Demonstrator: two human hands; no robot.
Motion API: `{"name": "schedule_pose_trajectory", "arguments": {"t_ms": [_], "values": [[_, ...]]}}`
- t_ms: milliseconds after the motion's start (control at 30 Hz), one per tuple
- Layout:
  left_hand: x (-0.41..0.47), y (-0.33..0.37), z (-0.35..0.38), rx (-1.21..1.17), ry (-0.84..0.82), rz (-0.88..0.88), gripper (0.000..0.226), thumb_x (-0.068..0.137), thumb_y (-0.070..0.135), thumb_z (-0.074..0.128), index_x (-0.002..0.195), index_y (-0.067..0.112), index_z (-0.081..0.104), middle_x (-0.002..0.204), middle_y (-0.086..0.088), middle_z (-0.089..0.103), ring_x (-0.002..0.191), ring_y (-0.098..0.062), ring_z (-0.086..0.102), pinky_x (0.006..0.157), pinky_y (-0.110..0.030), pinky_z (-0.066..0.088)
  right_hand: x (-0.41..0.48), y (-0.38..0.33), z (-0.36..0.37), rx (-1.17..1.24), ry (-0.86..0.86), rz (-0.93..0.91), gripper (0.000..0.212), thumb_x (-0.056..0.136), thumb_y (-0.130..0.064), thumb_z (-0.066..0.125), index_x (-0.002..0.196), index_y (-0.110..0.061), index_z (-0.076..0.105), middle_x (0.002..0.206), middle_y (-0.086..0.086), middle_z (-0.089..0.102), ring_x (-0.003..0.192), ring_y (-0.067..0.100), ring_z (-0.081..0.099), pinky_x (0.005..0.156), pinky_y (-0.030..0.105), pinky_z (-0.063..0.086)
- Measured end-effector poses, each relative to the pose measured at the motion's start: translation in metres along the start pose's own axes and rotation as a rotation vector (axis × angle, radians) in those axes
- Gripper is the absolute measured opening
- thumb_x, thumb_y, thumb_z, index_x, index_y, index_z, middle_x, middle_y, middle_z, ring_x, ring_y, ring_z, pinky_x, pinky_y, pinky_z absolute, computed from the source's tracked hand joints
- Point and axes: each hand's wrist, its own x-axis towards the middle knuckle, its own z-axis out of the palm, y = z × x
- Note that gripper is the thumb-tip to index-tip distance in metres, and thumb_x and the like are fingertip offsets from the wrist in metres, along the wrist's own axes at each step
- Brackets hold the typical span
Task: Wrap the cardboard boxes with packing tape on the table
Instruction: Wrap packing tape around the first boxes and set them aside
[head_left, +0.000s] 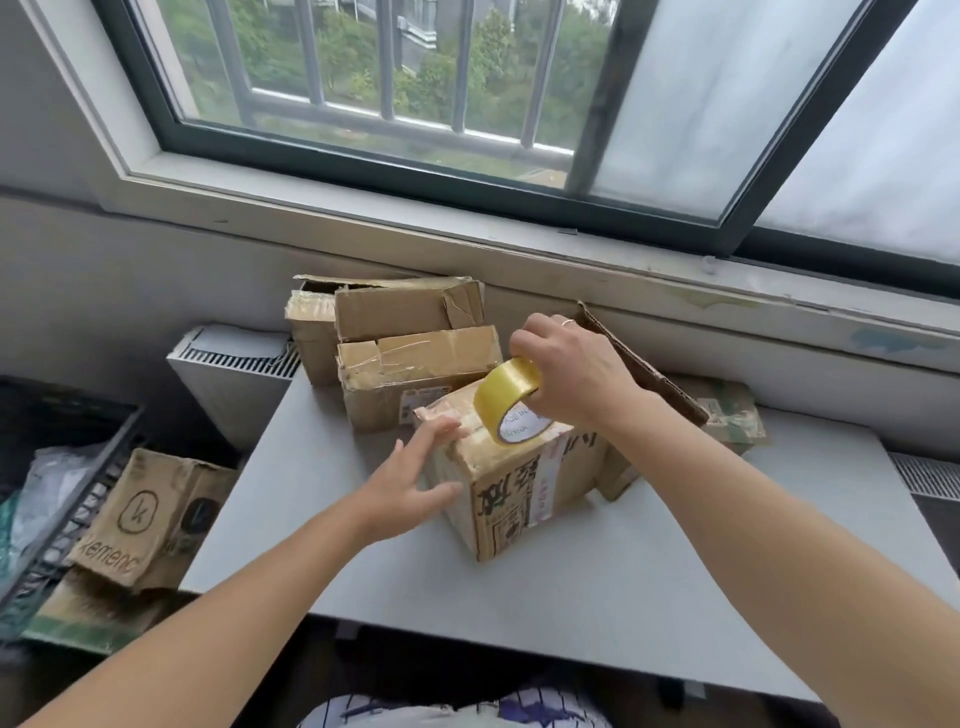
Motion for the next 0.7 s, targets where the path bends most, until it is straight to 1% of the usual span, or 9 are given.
{"name": "schedule_pose_trajectory", "arguments": {"t_ms": [67, 133, 200, 267, 333, 467, 567, 633, 700], "values": [[0.000, 0.008, 0.012, -0.069, 0.111, -0.118, 0.078, 0.076, 0.075, 0.064, 0.143, 0.047, 0.035, 0.145, 0.029, 0.042, 0.142, -0.007, 0.038, 0.124, -0.056, 0.022, -0.001, -0.004, 0.004, 0.030, -0.035, 0.027, 0.037, 0.077, -0.021, 0.071, 0.111, -0.018, 0.058, 0.107, -0.001, 0.059, 0.097, 0.025, 0.056, 0.069, 0.035, 0.045], [0.004, 0.015, 0.026, -0.081, 0.238, -0.186, 0.105, 0.070, 0.082, 0.069, 0.154, 0.033, 0.029, 0.160, 0.015, 0.025, 0.151, -0.011, 0.023, 0.125, -0.052, 0.022, -0.001, -0.007, 0.009, 0.064, -0.097, 0.080, 0.035, 0.077, -0.019, 0.068, 0.109, -0.019, 0.052, 0.100, -0.002, 0.061, 0.091, 0.026, 0.057, 0.067, 0.035, 0.040], [0.008, 0.026, 0.039, -0.191, 0.266, -0.232, 0.121, 0.073, 0.066, 0.082, 0.163, 0.025, 0.011, 0.168, 0.013, -0.004, 0.153, -0.004, 0.005, 0.127, -0.039, 0.017, -0.003, -0.008, 0.015, 0.098, -0.160, 0.103, 0.035, 0.079, -0.019, 0.067, 0.108, -0.019, 0.048, 0.094, 0.000, 0.061, 0.085, 0.028, 0.057, 0.063, 0.037, 0.038], [0.012, 0.029, 0.047, -0.248, 0.225, -0.213, 0.120, 0.080, 0.040, 0.087, 0.164, 0.027, 0.002, 0.166, 0.014, -0.021, 0.145, 0.008, -0.001, 0.119, -0.022, 0.016, -0.008, -0.005, 0.020, 0.139, -0.200, 0.100, 0.037, 0.080, -0.020, 0.069, 0.110, -0.018, 0.047, 0.093, 0.002, 0.063, 0.084, 0.030, 0.058, 0.066, 0.041, 0.046], [0.012, 0.025, 0.051, -0.197, 0.169, -0.180, 0.116, 0.083, 0.030, 0.086, 0.163, 0.033, 0.001, 0.165, 0.014, -0.028, 0.140, 0.014, -0.008, 0.111, -0.015, 0.012, -0.013, 0.004, 0.023, 0.171, -0.239, 0.075, 0.040, 0.082, -0.025, 0.073, 0.114, -0.019, 0.050, 0.093, 0.000, 0.062, 0.086, 0.028, 0.057, 0.071, 0.041, 0.049], [0.008, 0.011, 0.042, -0.077, 0.121, -0.150, 0.108, 0.087, 0.031, 0.083, 0.164, 0.028, 0.007, 0.165, 0.022, -0.025, 0.142, 0.020, -0.012, 0.114, -0.007, 0.009, -0.030, 0.022, 0.028, 0.261, -0.345, -0.007, 0.039, 0.079, -0.052, 0.070, 0.107, -0.036, 0.048, 0.094, -0.009, 0.059, 0.091, 0.023, 0.057, 0.079, 0.043, 0.051], [0.005, 0.003, 0.032, -0.005, 0.046, -0.160, 0.104, 0.088, 0.036, 0.082, 0.164, 0.028, 0.012, 0.163, 0.030, -0.024, 0.147, 0.015, -0.008, 0.128, -0.030, 0.013, -0.042, 0.028, 0.032, 0.295, -0.416, -0.015, 0.042, 0.081, -0.053, 0.071, 0.112, -0.035, 0.048, 0.097, -0.005, 0.062, 0.089, 0.023, 0.056, 0.078, 0.040, 0.050], [0.005, 0.001, 0.029, 0.075, 0.013, -0.177, 0.103, 0.087, 0.046, 0.079, 0.164, 0.033, 0.012, 0.158, 0.039, -0.024, 0.152, 0.007, -0.002, 0.128, -0.049, 0.013, -0.046, 0.031, 0.031, 0.303, -0.378, -0.051, 0.047, 0.085, -0.050, 0.072, 0.121, -0.028, 0.051, 0.096, -0.005, 0.063, 0.088, 0.022, 0.055, 0.072, 0.036, 0.045], [0.006, 0.004, 0.028, 0.137, 0.011, -0.180, 0.103, 0.083, 0.053, 0.076, 0.163, 0.034, 0.013, 0.154, 0.046, -0.025, 0.154, 0.000, 0.003, 0.127, -0.057, 0.011, -0.047, 0.032, 0.026, 0.287, -0.322, -0.099, 0.048, 0.086, -0.050, 0.071, 0.123, -0.026, 0.053, 0.090, -0.008, 0.058, 0.087, 0.023, 0.053, 0.070, 0.035, 0.040]]}}
